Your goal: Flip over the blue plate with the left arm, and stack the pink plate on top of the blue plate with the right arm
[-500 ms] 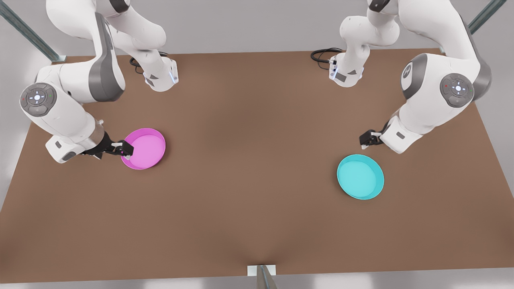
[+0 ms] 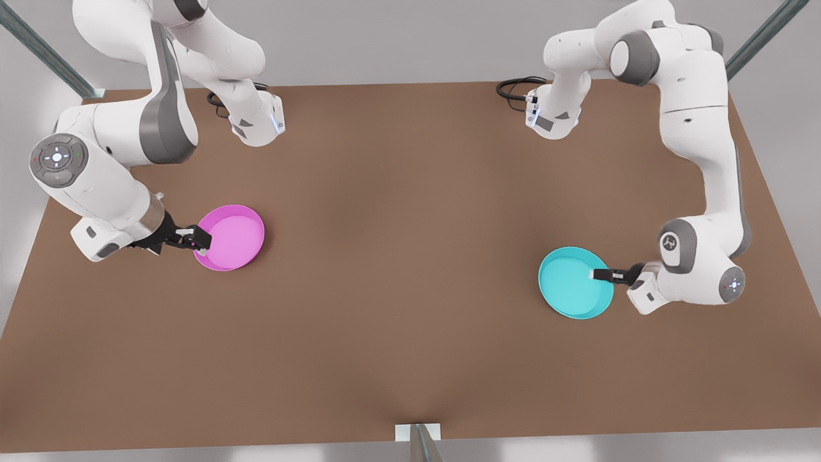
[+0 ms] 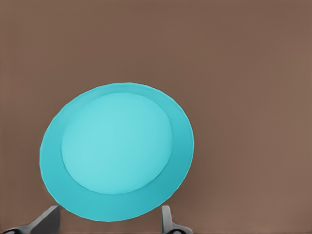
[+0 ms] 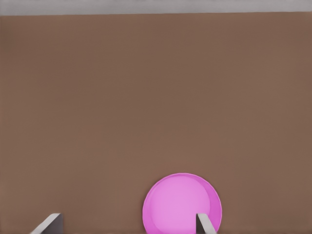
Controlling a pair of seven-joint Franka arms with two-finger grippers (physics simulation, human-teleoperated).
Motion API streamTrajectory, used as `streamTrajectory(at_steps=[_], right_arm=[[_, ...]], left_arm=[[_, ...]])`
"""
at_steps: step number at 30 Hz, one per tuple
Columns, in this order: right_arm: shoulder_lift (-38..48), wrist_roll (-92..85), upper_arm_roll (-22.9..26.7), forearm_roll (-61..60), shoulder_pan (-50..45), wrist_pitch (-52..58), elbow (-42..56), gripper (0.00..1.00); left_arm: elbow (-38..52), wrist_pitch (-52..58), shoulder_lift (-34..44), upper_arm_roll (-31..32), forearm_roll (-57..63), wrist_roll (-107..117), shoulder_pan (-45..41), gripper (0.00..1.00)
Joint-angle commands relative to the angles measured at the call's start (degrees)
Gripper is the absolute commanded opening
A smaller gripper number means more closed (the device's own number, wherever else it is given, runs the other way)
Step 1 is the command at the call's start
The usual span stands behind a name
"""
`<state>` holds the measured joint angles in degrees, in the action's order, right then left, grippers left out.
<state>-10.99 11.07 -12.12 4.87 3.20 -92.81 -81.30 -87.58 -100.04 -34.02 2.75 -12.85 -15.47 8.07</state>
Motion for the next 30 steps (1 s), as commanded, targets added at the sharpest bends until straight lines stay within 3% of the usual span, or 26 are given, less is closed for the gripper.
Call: streamTrajectory(at_steps=[1,9,14,17,20,21,30], right_arm=[[0.01,0.00,-0.01,0.05,0.05,0.00,0.00,1.00],[0.01,0.00,-0.01,0.05,0.05,0.00,0.00,1.00],[0.01,0.00,-0.01,-0.04,0.05,0.00,-0.09,1.00],[-0.08,0.00,-0.01,-0.04,-0.04,-0.18,-0.09,1.00],[-0.08,0.00,-0.01,0.05,-0.04,-0.09,-0.09,1.00],[-0.08,0.00,-0.01,0.05,-0.13,-0.09,-0.09,1.00],[0.01,0.00,-0.01,0.05,-0.21,0.00,-0.17,1.00]], left_arm=[[-0.22,-0.07,-0.08,-0.03,-0.16,-0.08,0.10,1.00],[0.13,-6.04,-8.52,0.06,2.83,-3.95,5.55,1.00],[-1.10,-5.96,-9.83,0.94,-4.73,-3.16,5.99,0.99],[-1.01,-8.33,-11.15,1.20,-4.73,-3.86,5.81,0.59],[-1.01,-9.30,-11.50,1.20,-4.29,-4.04,5.64,0.25],[-1.01,-9.30,-11.51,1.20,-4.20,-4.04,5.64,0.21],[-0.57,-11.05,-12.21,1.29,-1.48,-4.13,4.76,0.21]])
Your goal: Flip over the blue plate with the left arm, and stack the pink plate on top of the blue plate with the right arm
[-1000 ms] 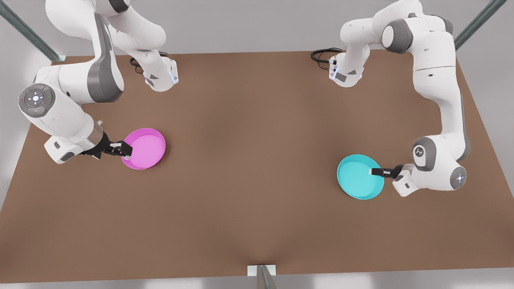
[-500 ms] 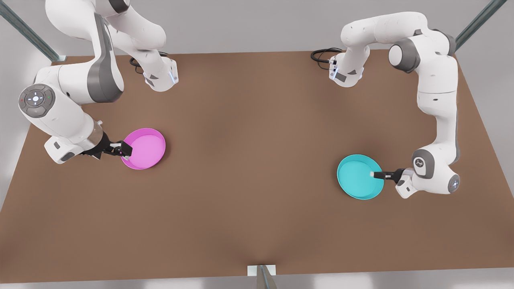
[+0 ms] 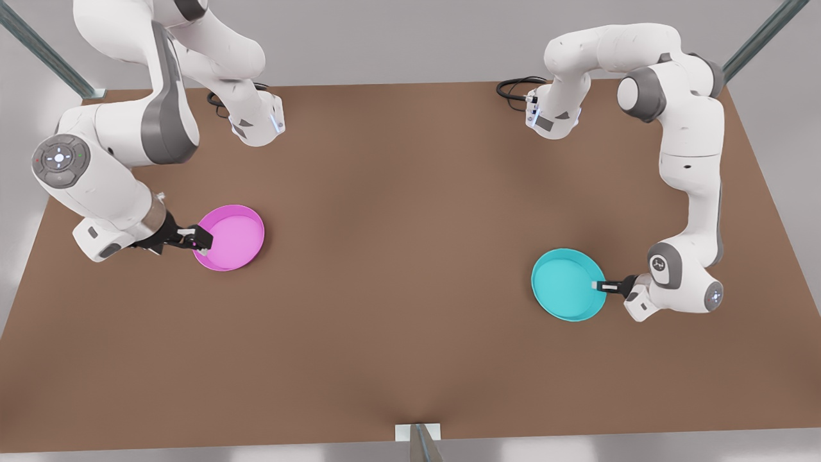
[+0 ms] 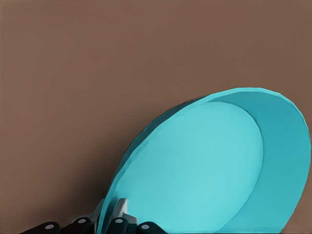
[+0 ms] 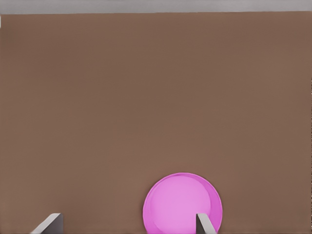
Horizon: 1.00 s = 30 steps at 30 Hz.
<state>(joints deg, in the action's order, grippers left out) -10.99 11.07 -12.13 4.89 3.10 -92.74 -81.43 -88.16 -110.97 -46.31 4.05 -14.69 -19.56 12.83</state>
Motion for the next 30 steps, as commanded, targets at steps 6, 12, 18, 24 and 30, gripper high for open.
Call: streamTrajectory(at_steps=[6,12,18,24,30], right_arm=[[0.00,0.00,0.00,0.03,-0.02,-0.08,0.13,1.00],[0.00,0.00,0.00,0.03,0.07,0.01,0.04,1.00],[-0.17,0.00,0.00,-0.05,0.42,-0.34,0.21,1.00],[0.09,-0.09,0.00,-0.05,0.68,0.01,-0.05,1.00],[0.00,-0.09,0.00,-0.05,0.59,0.01,-0.05,1.00]], left_arm=[[0.27,0.58,0.96,0.70,2.12,0.58,-1.05,0.21],[0.36,4.44,5.35,0.61,5.19,3.39,-4.39,0.21],[0.35,9.18,10.71,0.52,19.78,7.43,-12.21,0.21],[0.36,16.22,14.14,2.01,38.77,16.40,-22.59,0.21],[0.44,26.32,14.67,5.00,55.56,25.71,-32.87,0.21]])
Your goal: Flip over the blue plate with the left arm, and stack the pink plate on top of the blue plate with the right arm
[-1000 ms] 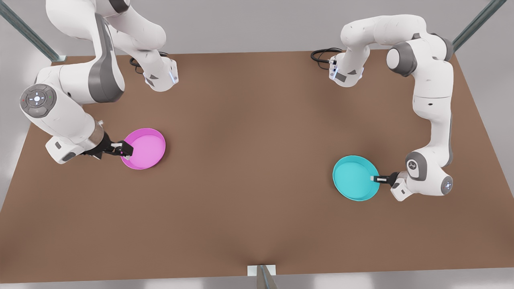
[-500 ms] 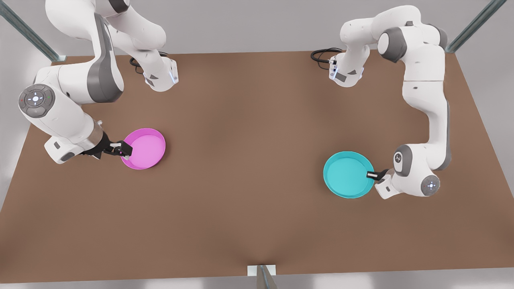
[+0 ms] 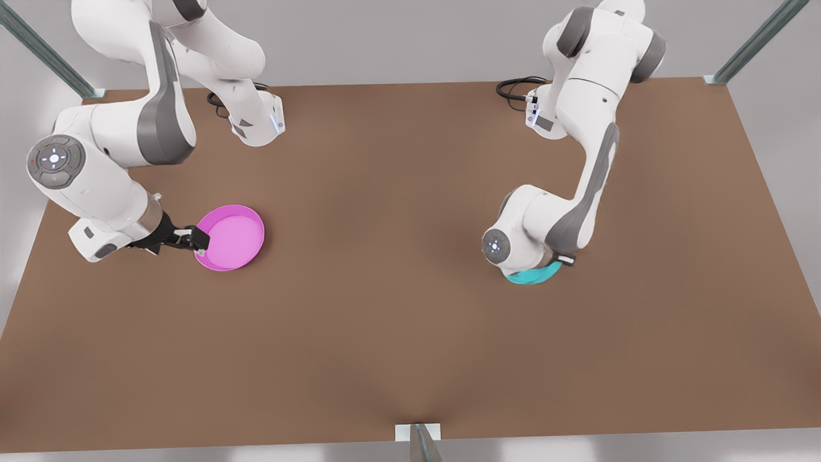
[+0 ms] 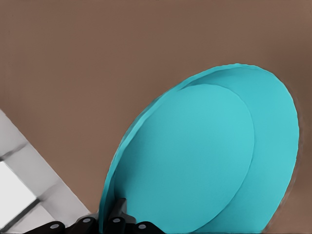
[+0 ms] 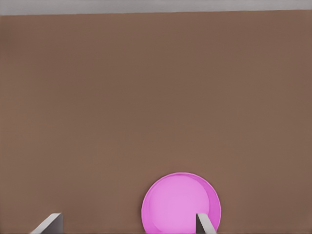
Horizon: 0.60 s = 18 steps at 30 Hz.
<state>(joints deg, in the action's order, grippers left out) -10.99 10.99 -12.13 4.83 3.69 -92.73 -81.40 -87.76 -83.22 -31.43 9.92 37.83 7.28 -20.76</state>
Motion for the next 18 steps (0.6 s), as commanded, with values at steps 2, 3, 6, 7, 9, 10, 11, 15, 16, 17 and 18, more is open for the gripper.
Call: streamTrajectory(at_steps=[2,3,6,7,9,10,11,15,16,17,18], right_arm=[[0.00,0.00,0.00,0.00,0.00,0.00,-0.07,1.00],[0.00,0.00,0.00,0.00,0.00,0.00,-0.07,1.00],[0.00,0.00,0.00,0.00,0.00,0.00,0.01,1.00],[0.00,0.00,0.00,0.00,0.09,0.00,0.01,1.00],[-0.09,0.00,0.00,0.00,0.09,-0.08,0.10,1.00],[0.00,0.00,0.00,0.00,0.09,0.00,0.01,1.00],[-0.09,0.00,0.00,0.00,0.00,-0.35,0.10,1.00],[-0.44,0.09,-0.09,0.17,-0.70,-0.79,-0.16,1.00],[-0.53,0.09,-0.09,0.35,-1.67,-0.79,-0.16,1.00],[-0.61,0.09,-0.09,0.26,-2.37,-0.88,-0.16,1.00],[-1.23,0.09,-0.09,0.09,-2.29,-0.79,-0.16,1.00]], left_arm=[[0.05,2.53,0.14,0.71,7.69,1.59,-1.65,0.21],[0.05,4.55,0.14,0.71,9.97,3.18,-3.67,0.21],[0.93,10.62,-0.91,0.71,16.74,9.42,-11.58,0.21],[2.24,12.73,-3.10,0.45,18.68,11.00,-14.65,0.21],[9.45,19.23,-9.78,-0.25,22.10,12.94,-20.11,0.21],[10.42,20.03,-10.58,-0.43,23.16,13.02,-21.25,0.21],[10.42,20.38,-10.67,-5.33,23.34,12.85,-25.89,0.21],[12.79,21.17,-16.55,-24.14,19.30,12.41,-43.29,0.21],[14.11,20.99,-19.27,-29.33,15.44,12.32,-47.78,0.21],[14.64,21.08,-21.65,-34.61,11.21,12.41,-52.97,0.21],[15.60,21.17,-23.50,-37.78,8.84,12.32,-56.05,0.21]])
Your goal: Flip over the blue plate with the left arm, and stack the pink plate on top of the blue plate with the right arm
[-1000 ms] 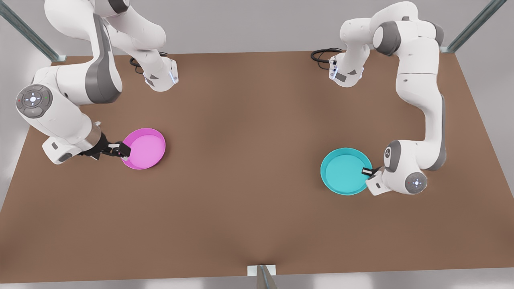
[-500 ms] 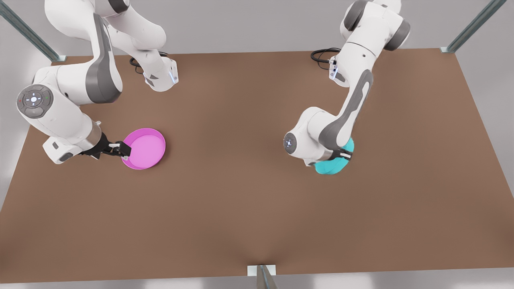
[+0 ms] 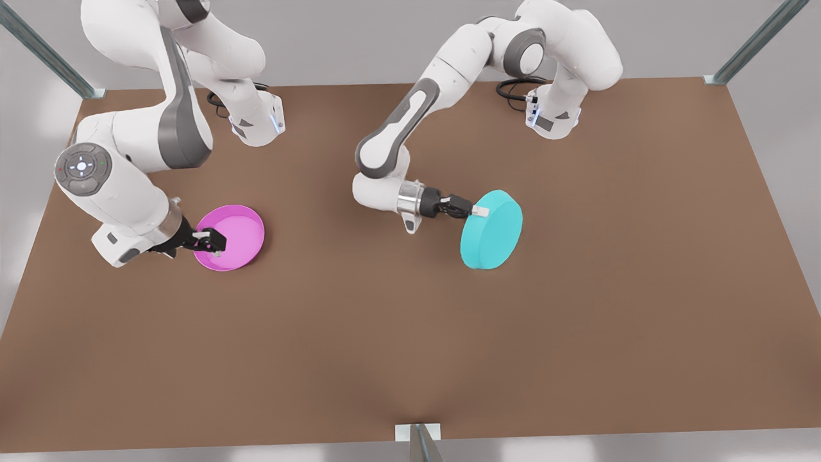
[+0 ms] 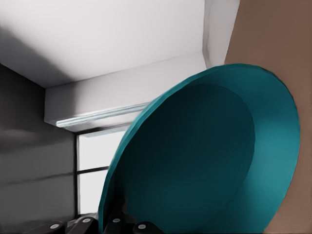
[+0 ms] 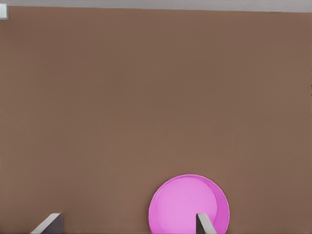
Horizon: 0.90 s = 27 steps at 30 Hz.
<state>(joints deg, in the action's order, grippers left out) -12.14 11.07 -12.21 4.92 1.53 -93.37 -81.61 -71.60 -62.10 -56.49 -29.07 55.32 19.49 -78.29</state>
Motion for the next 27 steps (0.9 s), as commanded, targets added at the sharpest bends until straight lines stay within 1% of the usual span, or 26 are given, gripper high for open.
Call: streamTrajectory(at_steps=[1,2,4,5,6,7,8,9,11,12,14,15,16,17,18,19,20,21,23,24,25,26,27], right_arm=[[0.01,0.00,-0.01,0.00,-0.04,0.20,-0.04,1.00],[0.01,-0.09,-0.01,0.00,0.05,0.73,0.40,1.00],[0.71,-0.17,-2.37,0.26,-1.53,0.73,1.19,1.00],[1.68,-0.18,-5.52,0.00,-0.92,3.62,2.69,1.00],[-4.19,0.44,-7.39,0.00,0.40,1.88,5.32,1.00],[-3.86,0.00,-4.07,0.09,0.05,0.12,5.76,1.00],[-2.54,0.17,-3.35,0.09,-0.13,-2.87,4.98,1.00],[-0.70,0.09,-3.43,-0.18,1.18,-3.22,2.70,1.00],[2.47,0.09,-3.35,-0.09,0.84,-3.22,0.50,1.00],[3.61,0.70,-3.17,-0.26,0.84,-3.40,-1.88,1.00],[4.23,-0.08,0.42,-0.53,0.66,-2.52,-3.99,1.00],[4.75,-3.59,3.06,-1.14,0.58,-1.73,-5.91,1.00],[5.37,-7.73,7.54,-3.77,0.05,-2.17,-8.82,1.00],[5.72,-8.96,10.27,-6.05,-0.31,-2.61,-12.85,1.00],[8.79,-11.59,11.15,-8.70,0.75,-7.95,-22.24,1.00],[9.41,-12.39,12.90,-11.51,1.10,-12.44,-27.88,1.00],[10.99,-13.36,13.09,-11.78,1.02,-21.91,-34.64,1.00],[11.70,-13.45,13.00,-11.78,1.10,-29.31,-39.84,1.00],[9.68,-14.32,13.00,-12.83,1.89,-35.29,-41.26,1.00],[9.24,-25.21,12.91,-19.67,6.55,-42.06,-46.08,1.00],[7.06,-30.74,12.83,-24.96,9.26,-44.18,-47.32,1.00],[4.67,-37.52,12.82,-28.29,11.73,-45.76,-47.32,1.00],[2.39,-50.07,13.61,-40.14,12.18,-46.90,-47.15,1.00]], left_arm=[[0.06,-0.12,-0.55,-0.63,-10.05,0.11,-0.72,0.21],[1.29,-0.21,-2.66,-2.12,-11.54,0.11,-2.65,0.21],[2.52,-0.39,-7.14,-6.87,-16.73,0.29,-7.66,0.21],[2.70,-0.56,-8.63,-9.06,-18.66,0.29,-9.42,0.21],[3.31,-0.65,-10.04,-9.60,-19.19,0.37,-10.56,0.21],[3.75,-0.91,-10.83,-10.30,-19.63,0.37,-11.35,0.21],[4.54,-0.92,-11.28,-10.39,-20.51,0.55,-11.80,0.21],[6.21,-0.83,-11.71,-10.21,-22.79,1.25,-11.80,0.21],[6.48,-0.39,-12.59,-8.98,-22.80,5.20,-11.71,0.21],[6.48,-0.65,-13.47,-9.60,-22.71,5.30,-12.85,0.21],[6.48,-0.83,-15.40,-10.47,-22.71,6.00,-13.38,0.21],[6.48,-0.83,-16.20,-11.09,-22.80,6.09,-13.64,0.21],[6.48,-0.83,-16.64,-11.18,-22.80,6.09,-13.73,0.21],[6.56,-0.83,-17.34,-11.88,-22.88,6.09,-13.90,0.21],[6.48,-0.83,-17.34,-11.88,-24.02,6.00,-14.17,0.21],[6.48,-0.91,-17.43,-11.88,-24.55,6.00,-14.17,0.46],[6.39,-0.83,-17.78,-11.88,-24.82,6.09,-14.43,1.00],[6.30,-0.83,-18.13,-11.88,-24.91,6.88,-14.70,1.00],[6.39,-0.92,-18.05,-11.88,-26.66,9.25,-14.70,1.00],[6.39,-1.62,-18.04,-11.97,-28.77,12.76,-14.70,1.00],[6.48,-2.06,-18.04,-12.15,-30.00,14.52,-14.70,1.00],[6.56,-3.64,-17.96,-14.60,-35.27,18.82,-15.13,1.00],[6.56,-5.66,-17.96,-16.63,-41.33,24.10,-15.49,1.00]])
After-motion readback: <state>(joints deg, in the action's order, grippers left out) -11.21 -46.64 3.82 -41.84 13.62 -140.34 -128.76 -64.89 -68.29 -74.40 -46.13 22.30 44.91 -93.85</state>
